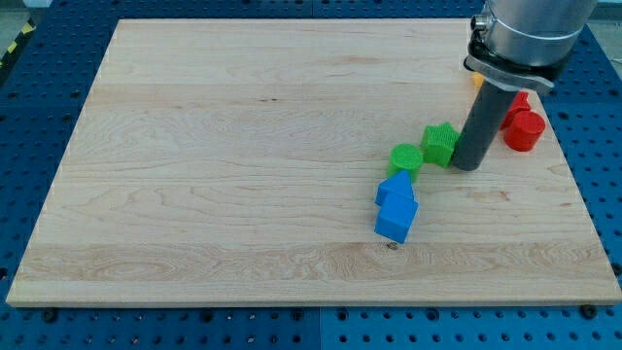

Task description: Move the green star to the upside of the green circle

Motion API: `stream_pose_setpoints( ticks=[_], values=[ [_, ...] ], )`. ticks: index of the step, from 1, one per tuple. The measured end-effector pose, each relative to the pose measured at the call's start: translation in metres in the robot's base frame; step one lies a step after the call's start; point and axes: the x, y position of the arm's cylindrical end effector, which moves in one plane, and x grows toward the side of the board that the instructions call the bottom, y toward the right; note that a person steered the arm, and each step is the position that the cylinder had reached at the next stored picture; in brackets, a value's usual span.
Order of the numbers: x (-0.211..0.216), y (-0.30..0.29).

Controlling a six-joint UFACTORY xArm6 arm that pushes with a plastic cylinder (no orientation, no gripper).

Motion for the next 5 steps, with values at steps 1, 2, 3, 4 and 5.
stream_pose_setpoints(
  ticks=[1, 2, 3, 4, 5],
  values=[
    [-0.001, -0.001],
    [-0.001, 0.007],
    [-0.009, 0.013],
    [-0.021, 0.003],
    [-0.024, -0.004]
  ],
)
